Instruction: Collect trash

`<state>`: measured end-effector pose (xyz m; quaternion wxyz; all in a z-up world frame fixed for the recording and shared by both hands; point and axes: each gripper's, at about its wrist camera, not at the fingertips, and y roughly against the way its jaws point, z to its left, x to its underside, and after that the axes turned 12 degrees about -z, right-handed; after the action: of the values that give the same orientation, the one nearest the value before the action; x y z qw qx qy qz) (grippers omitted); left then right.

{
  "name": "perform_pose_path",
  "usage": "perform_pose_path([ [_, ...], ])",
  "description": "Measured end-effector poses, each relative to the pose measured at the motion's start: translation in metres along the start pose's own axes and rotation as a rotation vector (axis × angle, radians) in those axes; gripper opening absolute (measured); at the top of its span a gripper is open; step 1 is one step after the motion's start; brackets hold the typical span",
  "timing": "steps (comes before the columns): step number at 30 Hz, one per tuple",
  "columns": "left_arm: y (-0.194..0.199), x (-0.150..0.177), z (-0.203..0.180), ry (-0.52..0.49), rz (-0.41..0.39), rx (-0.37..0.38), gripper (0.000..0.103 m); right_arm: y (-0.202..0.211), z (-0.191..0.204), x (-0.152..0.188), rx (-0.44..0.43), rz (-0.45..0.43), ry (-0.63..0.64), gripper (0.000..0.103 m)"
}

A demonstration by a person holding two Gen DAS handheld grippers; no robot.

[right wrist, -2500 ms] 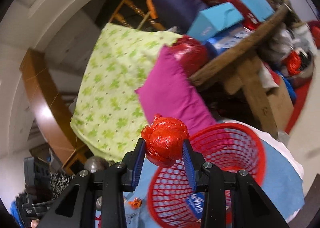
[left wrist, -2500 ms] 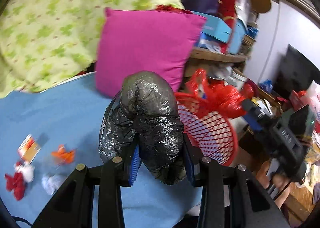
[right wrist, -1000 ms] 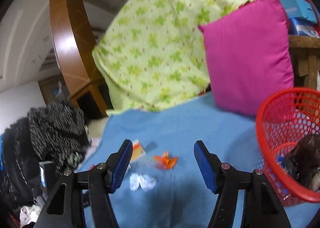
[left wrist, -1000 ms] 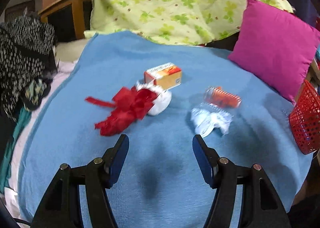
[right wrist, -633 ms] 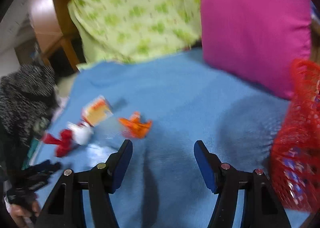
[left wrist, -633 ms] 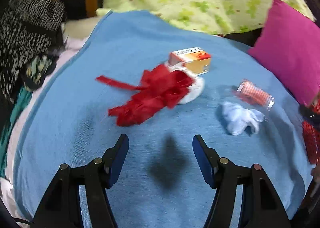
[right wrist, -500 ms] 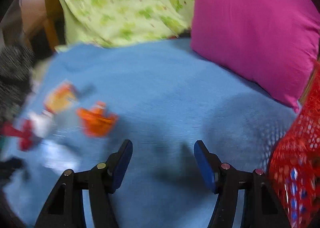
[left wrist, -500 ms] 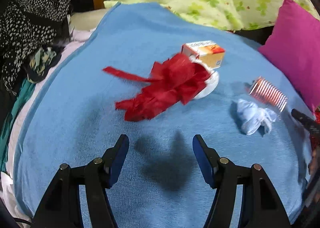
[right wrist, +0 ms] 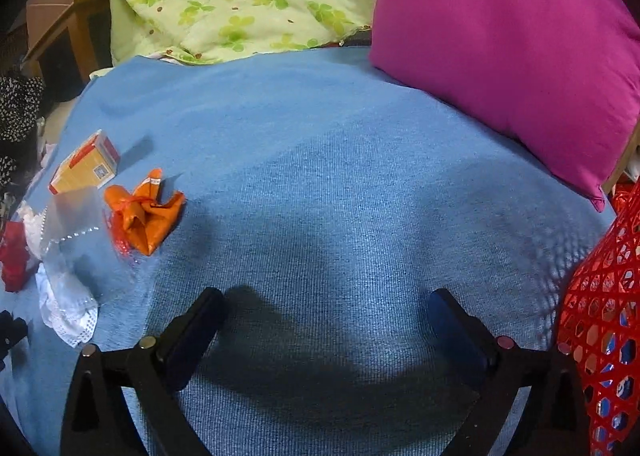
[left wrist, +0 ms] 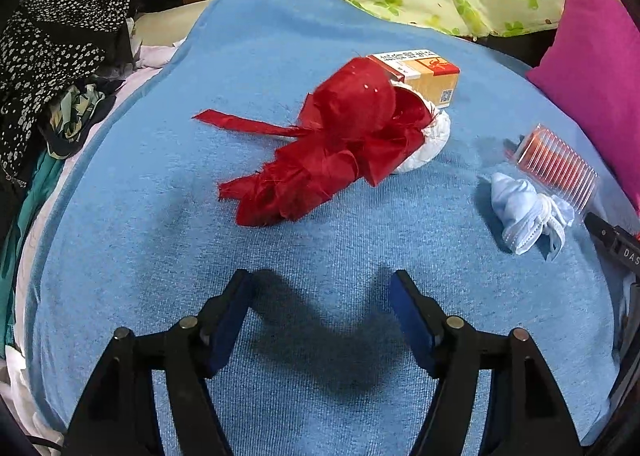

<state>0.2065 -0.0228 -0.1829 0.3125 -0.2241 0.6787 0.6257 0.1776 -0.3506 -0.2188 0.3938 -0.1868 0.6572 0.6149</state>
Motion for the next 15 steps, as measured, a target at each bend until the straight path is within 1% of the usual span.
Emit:
perform_pose_path([
  [2, -0.0005, 0.0017, -0.0018, 0.0, 0.006, 0.004, 0.08, 0.0007, -0.0001, 0.0002, 0.002, 0.0, 0.002, 0.103],
  [7, -0.0004, 0.0034, -0.0038, 0.003, 0.011, 0.006, 0.085, -0.0007, 0.0026, -0.0012, 0.003, 0.001, 0.003, 0.103],
  [11, -0.0026, 0.0028, -0.0016, 0.024, 0.017, 0.011, 0.09, -0.0005, 0.0025, -0.0007, 0.003, 0.0, 0.003, 0.103],
  [15, -0.007, 0.0033, -0.0027, 0.026, 0.028, 0.002, 0.098, -0.0006, 0.0019, -0.0004, 0.003, 0.0, 0.004, 0.103],
])
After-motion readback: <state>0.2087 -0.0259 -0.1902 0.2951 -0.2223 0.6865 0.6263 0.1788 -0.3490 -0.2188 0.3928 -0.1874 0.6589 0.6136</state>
